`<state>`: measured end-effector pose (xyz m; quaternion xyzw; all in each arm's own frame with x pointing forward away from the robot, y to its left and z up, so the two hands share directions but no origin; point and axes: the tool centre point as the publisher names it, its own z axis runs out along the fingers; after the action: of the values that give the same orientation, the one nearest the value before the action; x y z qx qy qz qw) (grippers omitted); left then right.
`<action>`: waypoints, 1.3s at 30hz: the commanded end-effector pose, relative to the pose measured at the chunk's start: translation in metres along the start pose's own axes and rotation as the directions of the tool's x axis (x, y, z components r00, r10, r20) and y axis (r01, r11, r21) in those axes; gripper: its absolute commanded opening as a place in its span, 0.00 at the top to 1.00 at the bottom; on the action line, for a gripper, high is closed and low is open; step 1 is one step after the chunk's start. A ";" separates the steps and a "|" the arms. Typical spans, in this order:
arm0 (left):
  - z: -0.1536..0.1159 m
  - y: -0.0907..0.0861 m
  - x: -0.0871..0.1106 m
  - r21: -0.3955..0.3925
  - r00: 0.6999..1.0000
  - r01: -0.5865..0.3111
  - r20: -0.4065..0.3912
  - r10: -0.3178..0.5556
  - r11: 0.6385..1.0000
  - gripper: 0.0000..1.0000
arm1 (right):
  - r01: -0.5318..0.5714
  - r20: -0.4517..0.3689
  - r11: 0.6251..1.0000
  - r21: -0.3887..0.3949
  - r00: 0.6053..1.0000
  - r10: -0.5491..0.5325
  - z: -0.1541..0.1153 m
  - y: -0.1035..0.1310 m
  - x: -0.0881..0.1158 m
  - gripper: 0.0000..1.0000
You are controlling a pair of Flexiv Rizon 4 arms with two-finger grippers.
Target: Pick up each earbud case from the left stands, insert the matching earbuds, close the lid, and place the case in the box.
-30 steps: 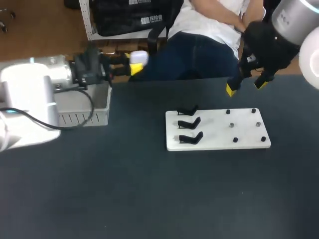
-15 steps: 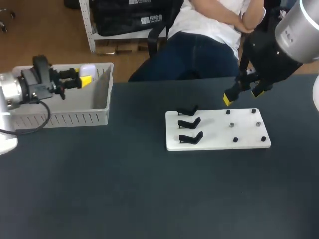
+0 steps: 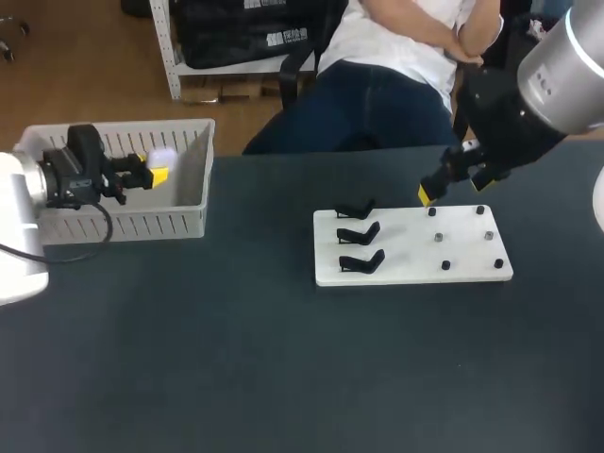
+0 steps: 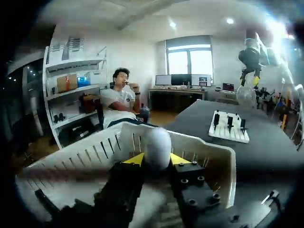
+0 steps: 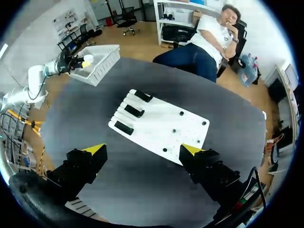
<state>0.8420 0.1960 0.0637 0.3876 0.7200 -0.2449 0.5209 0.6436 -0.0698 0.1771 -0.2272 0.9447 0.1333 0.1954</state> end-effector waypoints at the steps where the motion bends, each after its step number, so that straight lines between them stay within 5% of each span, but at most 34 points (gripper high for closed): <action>1: 0.004 0.006 0.003 0.000 1.000 0.001 0.007 -0.001 1.000 0.00 | 0.002 0.016 1.000 0.006 1.000 -0.002 -0.003 0.000 0.001 0.00; 11: -0.006 -0.016 -0.033 0.012 0.998 -0.056 -0.036 0.057 0.998 0.00 | 0.086 0.023 0.996 -0.028 0.996 -0.086 -0.004 -0.006 0.003 0.00; 25: 0.014 -0.120 -0.061 0.108 0.997 -0.066 -0.035 0.070 0.992 0.00 | 0.235 0.041 0.967 -0.096 0.972 -0.232 -0.008 -0.025 0.030 0.00; 32: 0.006 -0.146 -0.073 0.134 0.996 -0.067 -0.049 0.074 0.989 0.00 | 0.237 0.071 0.965 -0.116 0.971 -0.230 -0.008 -0.042 0.035 0.00; 39: 0.006 -0.146 -0.073 0.134 0.996 -0.067 -0.049 0.074 0.989 0.00 | 0.237 0.068 0.961 -0.142 0.971 -0.229 -0.008 -0.043 0.034 0.00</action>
<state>0.7415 0.0850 0.1231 0.4559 0.7013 -0.2663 0.4790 0.6340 -0.1224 0.1612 -0.3472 0.8932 0.1853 0.2174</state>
